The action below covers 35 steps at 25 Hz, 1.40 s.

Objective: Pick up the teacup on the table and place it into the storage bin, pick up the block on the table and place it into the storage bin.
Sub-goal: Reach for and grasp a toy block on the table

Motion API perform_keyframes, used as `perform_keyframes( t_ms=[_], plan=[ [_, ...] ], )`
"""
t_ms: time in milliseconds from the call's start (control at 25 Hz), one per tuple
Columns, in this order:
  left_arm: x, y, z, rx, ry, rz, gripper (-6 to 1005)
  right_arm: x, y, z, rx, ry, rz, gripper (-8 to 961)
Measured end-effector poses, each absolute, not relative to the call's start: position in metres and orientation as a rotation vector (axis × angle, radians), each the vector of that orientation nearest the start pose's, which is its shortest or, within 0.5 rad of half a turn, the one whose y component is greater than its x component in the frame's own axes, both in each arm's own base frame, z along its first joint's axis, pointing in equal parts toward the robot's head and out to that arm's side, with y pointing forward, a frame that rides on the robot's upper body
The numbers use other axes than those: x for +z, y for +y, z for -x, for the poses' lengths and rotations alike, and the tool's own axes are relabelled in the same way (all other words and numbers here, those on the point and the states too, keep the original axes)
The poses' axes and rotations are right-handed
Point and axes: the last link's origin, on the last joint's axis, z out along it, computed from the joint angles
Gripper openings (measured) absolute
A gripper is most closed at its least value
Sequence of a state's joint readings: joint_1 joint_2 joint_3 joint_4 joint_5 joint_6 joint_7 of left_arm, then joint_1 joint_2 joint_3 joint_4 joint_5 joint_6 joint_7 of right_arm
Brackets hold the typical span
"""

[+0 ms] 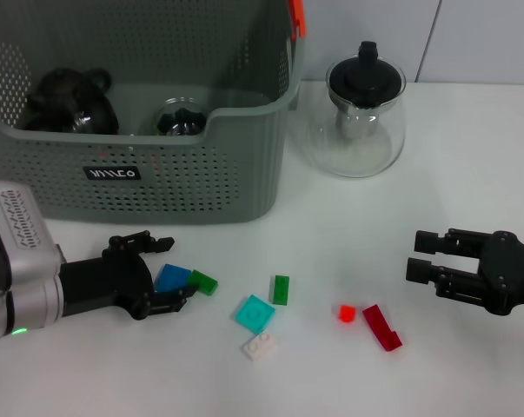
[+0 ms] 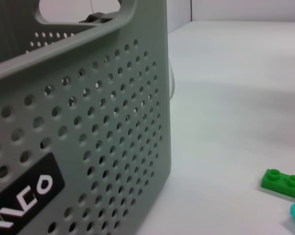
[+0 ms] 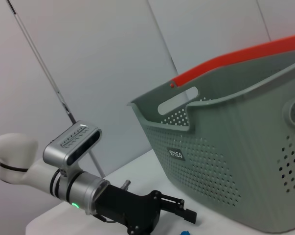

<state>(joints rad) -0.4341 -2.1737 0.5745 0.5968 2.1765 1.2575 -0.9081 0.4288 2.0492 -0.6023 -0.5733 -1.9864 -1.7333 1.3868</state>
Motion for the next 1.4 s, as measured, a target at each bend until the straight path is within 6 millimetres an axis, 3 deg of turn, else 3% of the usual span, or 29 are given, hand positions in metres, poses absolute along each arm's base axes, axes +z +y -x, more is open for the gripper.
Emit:
perform_keyframes(
  t_ms=[600, 1160, 1400],
  plan=[
    [-0.045, 0.297, 0.331, -0.273, -0.373, 2.606, 699, 0.01, 0.281, -0.29, 0.91, 0.826, 2.704, 584],
    [-0.029, 0.294, 0.343, -0.282, -0.422, 2.513, 684, 0.011, 0.281, -0.29, 0.912, 0.828, 2.7, 584],
    [-0.034, 0.291, 0.342, -0.304, -0.443, 2.518, 678, 0.01, 0.281, -0.29, 0.907, 0.827, 2.704, 584]
  ],
)
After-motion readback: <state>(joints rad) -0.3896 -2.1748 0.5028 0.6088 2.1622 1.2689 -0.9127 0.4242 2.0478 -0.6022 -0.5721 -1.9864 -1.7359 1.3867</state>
